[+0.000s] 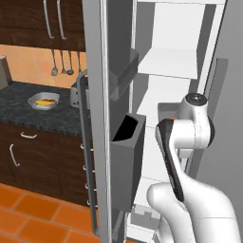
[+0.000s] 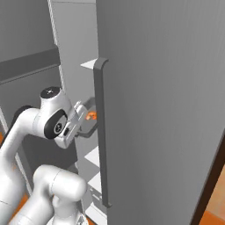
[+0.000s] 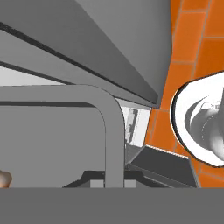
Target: Take the meat container that has the shrimp and place it on the second highest rack of the freezer. Then take the vegetable container that has the carrot and corn and place it on the highest rack of the freezer.
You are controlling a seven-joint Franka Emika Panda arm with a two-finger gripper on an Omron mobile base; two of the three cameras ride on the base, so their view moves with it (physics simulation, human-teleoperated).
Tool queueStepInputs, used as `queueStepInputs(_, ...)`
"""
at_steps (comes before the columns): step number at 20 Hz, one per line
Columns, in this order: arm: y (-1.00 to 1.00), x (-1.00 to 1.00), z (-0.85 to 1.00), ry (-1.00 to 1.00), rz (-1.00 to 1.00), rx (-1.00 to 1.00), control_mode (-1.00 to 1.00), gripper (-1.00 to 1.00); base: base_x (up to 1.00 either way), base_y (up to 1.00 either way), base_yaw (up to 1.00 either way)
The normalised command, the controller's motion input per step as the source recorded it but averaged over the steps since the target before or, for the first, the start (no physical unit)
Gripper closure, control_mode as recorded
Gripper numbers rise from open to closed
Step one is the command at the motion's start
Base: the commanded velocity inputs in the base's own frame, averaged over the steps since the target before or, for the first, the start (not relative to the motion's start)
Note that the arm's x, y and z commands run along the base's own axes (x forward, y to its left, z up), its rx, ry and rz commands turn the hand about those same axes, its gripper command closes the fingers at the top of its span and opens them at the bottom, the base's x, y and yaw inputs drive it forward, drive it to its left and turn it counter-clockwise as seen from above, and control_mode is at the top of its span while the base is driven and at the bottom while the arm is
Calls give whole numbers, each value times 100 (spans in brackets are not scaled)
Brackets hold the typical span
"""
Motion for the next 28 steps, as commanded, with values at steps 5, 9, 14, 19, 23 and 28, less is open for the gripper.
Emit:
queueStepInputs(5,-8,30,-8,-7,-2,0,-100,100,0,0,0)
queueStepInputs(9,-10,44,-1,-3,-4,0,-100,100,0,0,0)
queueStepInputs(14,-16,52,0,0,-7,0,-100,100,0,0,0)
queueStepInputs(19,-15,57,-1,0,-10,0,-100,100,0,0,0)
queueStepInputs(23,-8,64,-11,0,-8,0,-100,100,0,0,0)
queueStepInputs(28,0,62,-26,0,-2,0,-100,100,0,0,0)
